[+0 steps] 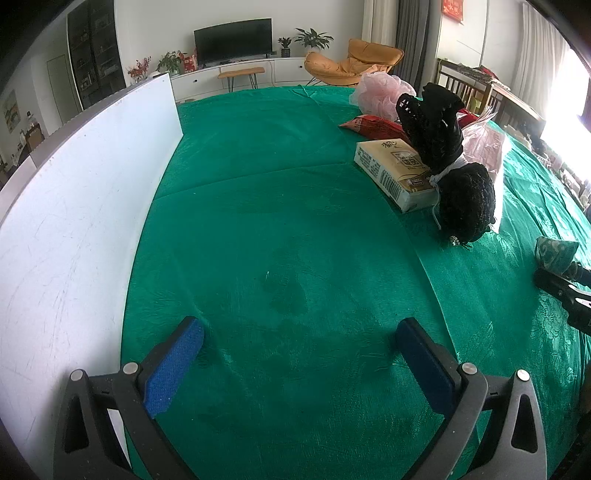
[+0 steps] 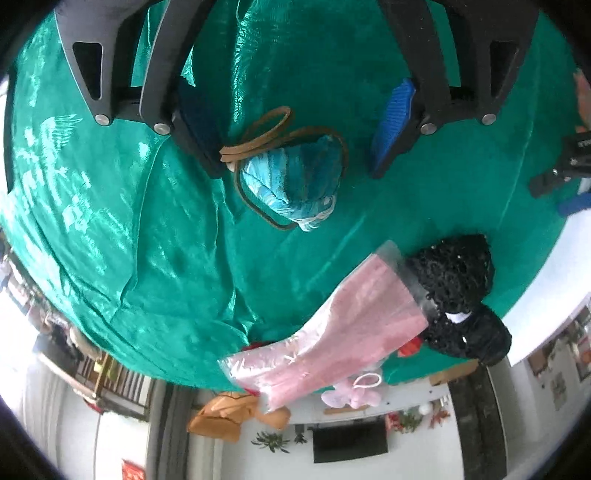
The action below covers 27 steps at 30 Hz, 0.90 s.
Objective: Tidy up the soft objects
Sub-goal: 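Move the right tool to the teal bag with brown strap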
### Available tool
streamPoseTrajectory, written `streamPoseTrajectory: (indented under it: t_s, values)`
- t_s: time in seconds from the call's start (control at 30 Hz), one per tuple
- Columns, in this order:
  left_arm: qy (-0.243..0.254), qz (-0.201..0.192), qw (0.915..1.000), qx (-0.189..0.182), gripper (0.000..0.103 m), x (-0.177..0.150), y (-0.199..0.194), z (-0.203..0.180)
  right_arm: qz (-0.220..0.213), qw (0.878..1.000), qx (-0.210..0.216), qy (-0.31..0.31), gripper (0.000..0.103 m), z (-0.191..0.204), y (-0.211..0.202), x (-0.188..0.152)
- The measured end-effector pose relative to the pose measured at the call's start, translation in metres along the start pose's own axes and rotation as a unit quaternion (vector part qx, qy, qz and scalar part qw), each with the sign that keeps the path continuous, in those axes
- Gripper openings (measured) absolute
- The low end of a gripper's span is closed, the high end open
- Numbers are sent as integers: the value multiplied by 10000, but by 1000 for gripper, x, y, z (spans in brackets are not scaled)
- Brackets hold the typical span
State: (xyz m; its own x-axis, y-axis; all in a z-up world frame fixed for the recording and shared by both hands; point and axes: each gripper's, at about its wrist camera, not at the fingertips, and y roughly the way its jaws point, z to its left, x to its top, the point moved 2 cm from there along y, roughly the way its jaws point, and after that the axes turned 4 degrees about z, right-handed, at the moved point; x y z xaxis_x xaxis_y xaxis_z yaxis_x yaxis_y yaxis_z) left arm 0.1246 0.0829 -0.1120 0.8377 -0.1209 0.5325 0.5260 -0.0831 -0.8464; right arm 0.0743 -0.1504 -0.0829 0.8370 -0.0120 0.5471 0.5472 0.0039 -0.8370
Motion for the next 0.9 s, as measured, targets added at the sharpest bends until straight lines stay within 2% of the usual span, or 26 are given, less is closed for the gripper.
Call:
streamPoseTrajectory:
  t_s: [0.9]
  values:
    - [0,-2,10000,0,103,0,0,0,14,10000,-41,-45,84,3,2,-4]
